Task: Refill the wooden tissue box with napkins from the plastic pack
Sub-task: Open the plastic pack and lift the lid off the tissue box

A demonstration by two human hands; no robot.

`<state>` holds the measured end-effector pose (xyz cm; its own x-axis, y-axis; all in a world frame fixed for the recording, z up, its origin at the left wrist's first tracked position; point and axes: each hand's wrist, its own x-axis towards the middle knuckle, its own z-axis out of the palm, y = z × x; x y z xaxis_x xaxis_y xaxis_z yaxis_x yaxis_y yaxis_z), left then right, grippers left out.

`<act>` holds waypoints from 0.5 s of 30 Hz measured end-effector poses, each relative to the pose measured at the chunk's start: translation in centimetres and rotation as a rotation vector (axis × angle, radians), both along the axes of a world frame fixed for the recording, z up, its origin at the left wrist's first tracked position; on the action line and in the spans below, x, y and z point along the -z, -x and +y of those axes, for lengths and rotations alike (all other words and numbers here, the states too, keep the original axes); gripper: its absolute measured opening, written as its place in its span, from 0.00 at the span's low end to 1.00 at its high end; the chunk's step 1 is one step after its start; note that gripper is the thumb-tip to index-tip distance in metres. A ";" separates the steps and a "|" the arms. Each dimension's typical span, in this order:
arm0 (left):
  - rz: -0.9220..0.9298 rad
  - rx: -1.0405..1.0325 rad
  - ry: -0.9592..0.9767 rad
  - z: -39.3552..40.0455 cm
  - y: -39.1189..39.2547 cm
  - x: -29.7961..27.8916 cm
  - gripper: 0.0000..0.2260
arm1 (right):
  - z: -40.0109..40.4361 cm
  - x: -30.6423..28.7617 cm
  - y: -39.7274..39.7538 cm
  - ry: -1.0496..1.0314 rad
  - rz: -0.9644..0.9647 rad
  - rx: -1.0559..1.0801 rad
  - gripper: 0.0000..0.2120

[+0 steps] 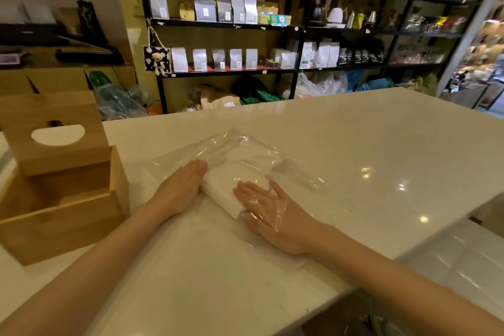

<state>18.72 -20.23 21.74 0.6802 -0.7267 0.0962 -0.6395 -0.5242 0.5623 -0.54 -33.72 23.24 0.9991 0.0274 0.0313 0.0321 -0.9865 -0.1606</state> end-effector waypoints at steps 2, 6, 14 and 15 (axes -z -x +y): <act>-0.056 0.022 -0.029 -0.1 0.0 -0.1 0.21 | 0.0 0.1 2.5 -0.030 0.008 0.026 0.25; -0.277 0.080 -0.138 0.0 0.2 -0.2 0.17 | 0.5 0.3 7.7 -0.028 -0.004 0.063 0.27; -0.582 0.263 -0.433 -0.1 -0.8 0.3 0.22 | 2.2 0.0 13.6 -0.024 -0.062 0.113 0.33; -0.593 0.273 -0.433 -0.1 -0.9 0.3 0.21 | 2.4 0.0 14.2 0.023 -0.074 0.112 0.35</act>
